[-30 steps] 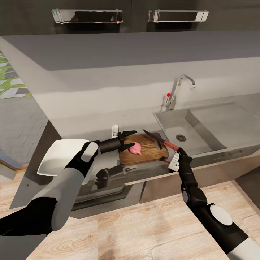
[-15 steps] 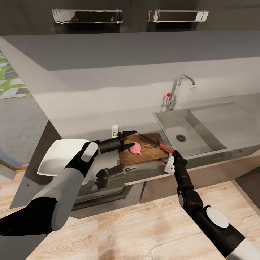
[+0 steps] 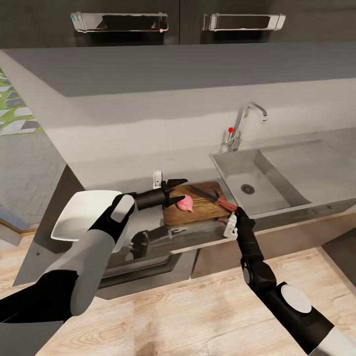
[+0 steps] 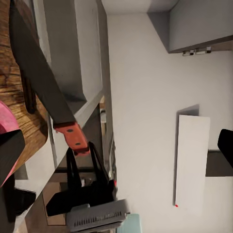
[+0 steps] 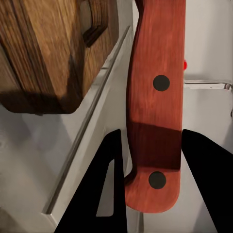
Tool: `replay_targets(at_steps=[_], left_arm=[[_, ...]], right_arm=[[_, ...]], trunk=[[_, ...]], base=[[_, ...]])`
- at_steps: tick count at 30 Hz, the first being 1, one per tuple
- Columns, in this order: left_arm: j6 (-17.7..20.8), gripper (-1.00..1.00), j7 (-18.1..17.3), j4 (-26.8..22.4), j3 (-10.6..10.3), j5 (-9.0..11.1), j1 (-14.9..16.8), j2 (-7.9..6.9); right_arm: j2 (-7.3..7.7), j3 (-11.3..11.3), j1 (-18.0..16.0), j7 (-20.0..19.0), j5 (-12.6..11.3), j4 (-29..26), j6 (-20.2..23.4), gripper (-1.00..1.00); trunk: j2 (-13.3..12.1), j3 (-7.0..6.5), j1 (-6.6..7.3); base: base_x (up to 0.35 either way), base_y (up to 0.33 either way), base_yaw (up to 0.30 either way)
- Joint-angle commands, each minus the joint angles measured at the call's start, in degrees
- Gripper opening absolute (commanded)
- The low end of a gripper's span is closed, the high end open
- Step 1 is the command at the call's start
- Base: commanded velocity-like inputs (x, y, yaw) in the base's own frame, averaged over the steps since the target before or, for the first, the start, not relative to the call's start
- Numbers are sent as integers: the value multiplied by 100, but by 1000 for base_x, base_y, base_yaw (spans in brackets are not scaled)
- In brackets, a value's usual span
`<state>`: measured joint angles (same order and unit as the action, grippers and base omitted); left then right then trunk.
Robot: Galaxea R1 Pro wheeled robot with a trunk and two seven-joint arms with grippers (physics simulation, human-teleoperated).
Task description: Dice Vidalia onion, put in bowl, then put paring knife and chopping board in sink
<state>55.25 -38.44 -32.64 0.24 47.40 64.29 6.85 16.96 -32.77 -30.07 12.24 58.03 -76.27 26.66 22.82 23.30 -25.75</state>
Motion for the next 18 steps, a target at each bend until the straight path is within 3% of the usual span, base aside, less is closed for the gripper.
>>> replay_targets(at_steps=[1, 18], left_arm=[[21, 100, -15, 3, 3, -2, 5, 0], [21, 100, -15, 3, 3, -2, 5, 0]], right_arm=[[6, -47, -8, 9, 33, -2, 52, -100], [-105, -111, -8, 15, 34, -8, 43, -100]], trunk=[[10, 9, -3], [10, 9, -3]], base=[[0, 0, 0], [0, 0, 0]])
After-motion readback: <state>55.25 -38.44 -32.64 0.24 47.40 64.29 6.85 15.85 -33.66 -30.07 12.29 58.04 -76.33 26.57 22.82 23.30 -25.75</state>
